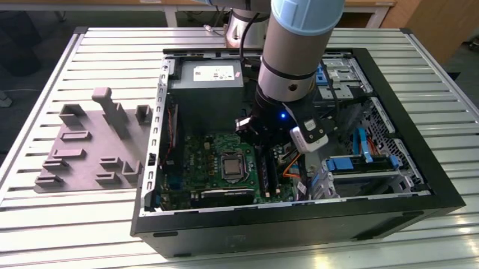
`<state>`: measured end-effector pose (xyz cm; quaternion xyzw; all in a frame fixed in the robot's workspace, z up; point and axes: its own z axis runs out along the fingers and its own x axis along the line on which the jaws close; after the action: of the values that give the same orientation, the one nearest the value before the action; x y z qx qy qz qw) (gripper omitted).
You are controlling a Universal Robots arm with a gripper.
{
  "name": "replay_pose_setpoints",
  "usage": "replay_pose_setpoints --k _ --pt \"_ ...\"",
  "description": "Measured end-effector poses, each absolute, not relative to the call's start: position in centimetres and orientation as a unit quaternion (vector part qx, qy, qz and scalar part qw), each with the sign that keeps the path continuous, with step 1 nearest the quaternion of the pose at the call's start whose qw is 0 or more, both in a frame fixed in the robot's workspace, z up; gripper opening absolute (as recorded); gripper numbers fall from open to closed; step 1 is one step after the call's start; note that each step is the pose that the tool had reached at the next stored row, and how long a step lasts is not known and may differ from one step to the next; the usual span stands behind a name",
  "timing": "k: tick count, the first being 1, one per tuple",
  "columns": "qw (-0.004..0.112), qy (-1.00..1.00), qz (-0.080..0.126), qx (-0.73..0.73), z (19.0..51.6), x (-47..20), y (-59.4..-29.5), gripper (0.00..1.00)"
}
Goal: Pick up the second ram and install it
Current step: 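Press down the second ram until it locks into place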
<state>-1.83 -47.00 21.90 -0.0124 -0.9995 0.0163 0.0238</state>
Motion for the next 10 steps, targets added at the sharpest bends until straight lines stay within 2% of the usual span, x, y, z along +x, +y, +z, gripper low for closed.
replay_pose_setpoints --k 10 --pt "0.024 -1.000 0.016 -0.012 22.03 -1.82 -46.95 0.14"
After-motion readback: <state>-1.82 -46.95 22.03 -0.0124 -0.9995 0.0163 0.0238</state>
